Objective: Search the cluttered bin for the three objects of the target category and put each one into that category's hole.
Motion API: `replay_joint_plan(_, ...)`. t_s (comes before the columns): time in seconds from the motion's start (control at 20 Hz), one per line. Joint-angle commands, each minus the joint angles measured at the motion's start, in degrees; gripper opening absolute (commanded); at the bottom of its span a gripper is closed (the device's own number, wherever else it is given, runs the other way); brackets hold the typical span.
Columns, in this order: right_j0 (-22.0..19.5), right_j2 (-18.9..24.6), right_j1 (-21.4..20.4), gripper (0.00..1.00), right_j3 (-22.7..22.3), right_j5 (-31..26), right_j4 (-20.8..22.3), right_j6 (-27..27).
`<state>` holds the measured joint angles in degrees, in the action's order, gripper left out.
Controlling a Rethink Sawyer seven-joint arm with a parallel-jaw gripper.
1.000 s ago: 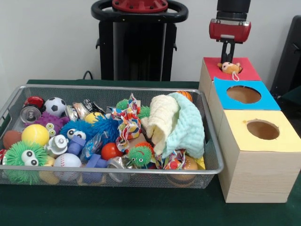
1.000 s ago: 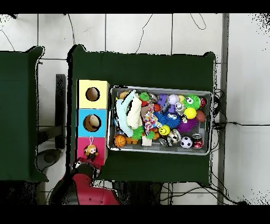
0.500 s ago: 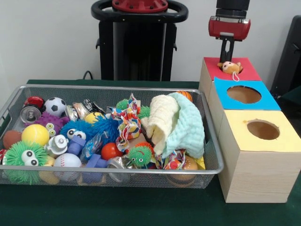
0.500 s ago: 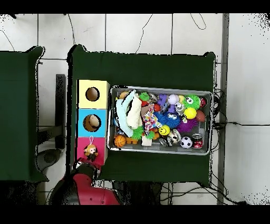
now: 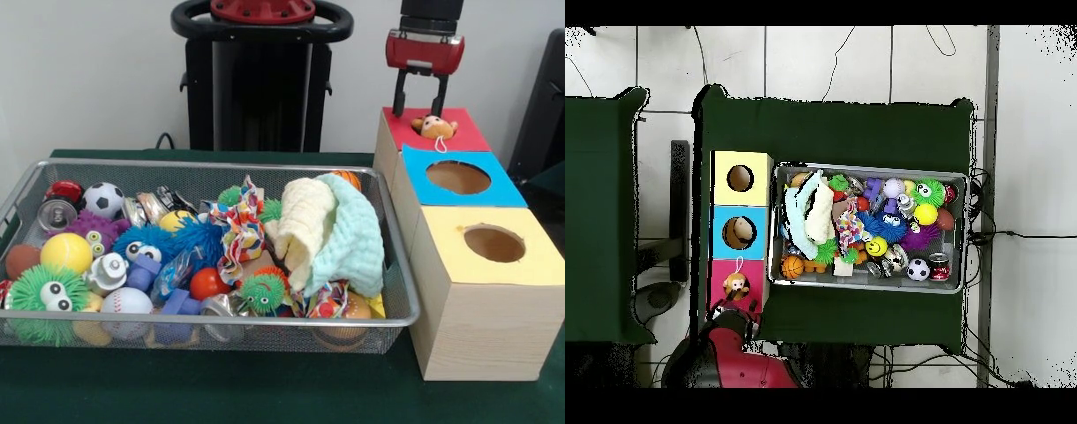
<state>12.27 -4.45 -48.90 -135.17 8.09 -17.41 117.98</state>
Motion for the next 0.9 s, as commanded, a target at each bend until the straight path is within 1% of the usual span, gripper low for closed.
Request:
replay_joint_plan(0.05,-1.8,1.0,-0.3,1.0,6.1,-4.0,-0.1,6.8)
replay_joint_plan(0.25,-1.6,0.7,-0.6,1.0,6.3,-4.4,-0.4,6.8)
replay_joint_plan(0.3,-0.9,-0.5,-0.9,1.0,7.0,-5.0,-0.6,6.0)
replay_joint_plan(0.5,-0.4,-1.7,-2.5,1.0,8.1,-8.3,-1.2,5.5)
replay_joint_plan(0.7,0.0,-2.7,-3.6,1.0,9.3,-11.3,-1.1,5.3)
replay_joint_plan(0.9,-0.1,-2.7,-4.1,1.0,9.9,-13.2,-0.6,5.7)
